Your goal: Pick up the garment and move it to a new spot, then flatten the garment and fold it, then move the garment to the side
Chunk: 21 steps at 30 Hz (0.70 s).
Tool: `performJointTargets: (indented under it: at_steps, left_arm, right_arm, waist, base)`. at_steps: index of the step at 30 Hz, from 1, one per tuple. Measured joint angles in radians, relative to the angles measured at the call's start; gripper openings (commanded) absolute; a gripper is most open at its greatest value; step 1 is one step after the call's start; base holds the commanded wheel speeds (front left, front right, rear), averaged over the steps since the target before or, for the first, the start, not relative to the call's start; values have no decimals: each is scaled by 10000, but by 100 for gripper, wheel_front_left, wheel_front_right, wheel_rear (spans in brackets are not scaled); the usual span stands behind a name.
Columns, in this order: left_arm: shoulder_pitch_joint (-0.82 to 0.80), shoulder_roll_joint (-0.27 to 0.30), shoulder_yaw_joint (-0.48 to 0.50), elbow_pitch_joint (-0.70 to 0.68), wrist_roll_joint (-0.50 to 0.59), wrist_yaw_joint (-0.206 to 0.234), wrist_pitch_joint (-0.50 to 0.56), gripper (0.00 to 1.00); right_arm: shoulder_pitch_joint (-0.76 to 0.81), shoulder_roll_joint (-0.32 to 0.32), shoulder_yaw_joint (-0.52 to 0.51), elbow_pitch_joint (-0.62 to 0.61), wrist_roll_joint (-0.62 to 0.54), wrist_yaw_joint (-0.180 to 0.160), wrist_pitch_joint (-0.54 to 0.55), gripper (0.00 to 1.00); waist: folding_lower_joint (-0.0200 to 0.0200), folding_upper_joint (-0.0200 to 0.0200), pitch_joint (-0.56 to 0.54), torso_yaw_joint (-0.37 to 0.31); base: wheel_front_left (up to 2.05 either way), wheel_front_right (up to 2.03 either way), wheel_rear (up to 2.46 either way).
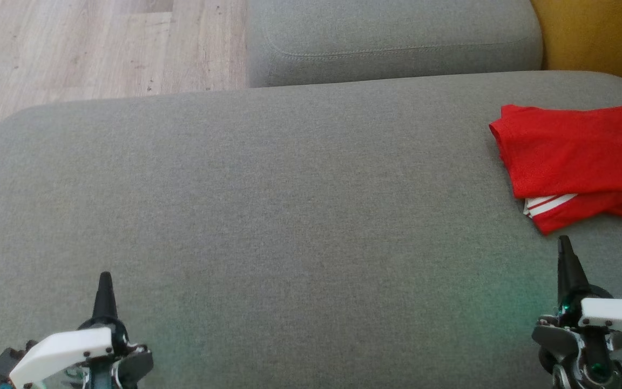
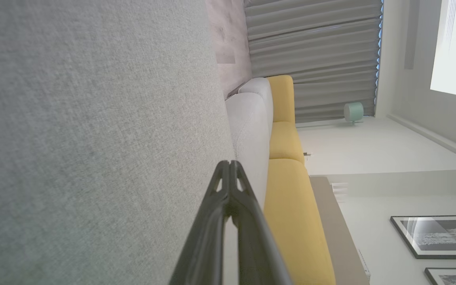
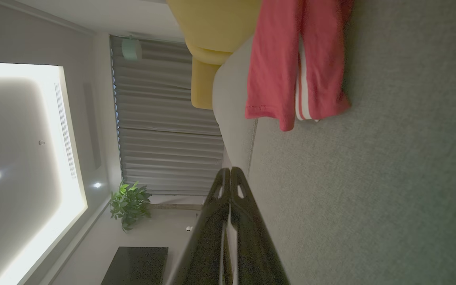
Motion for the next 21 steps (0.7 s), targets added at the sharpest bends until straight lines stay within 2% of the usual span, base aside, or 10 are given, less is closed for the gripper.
performJointTargets:
  at_steps: [12,21]
  left_arm:
    - [-173,-69,330,-36,-1095,-132,288,0]
    - [-221,-77,372,-52,-1131,-207,307,0]
  right_arm:
    - [-213,0,-199,-27,1302,0,255,0]
    - [-219,0,-219,-27,1361,0,263,0]
  waist:
    - [0,0,18,-37]
    - [0,0,18,-38]
  base:
    - [0,0,0]
    - [0,0,0]
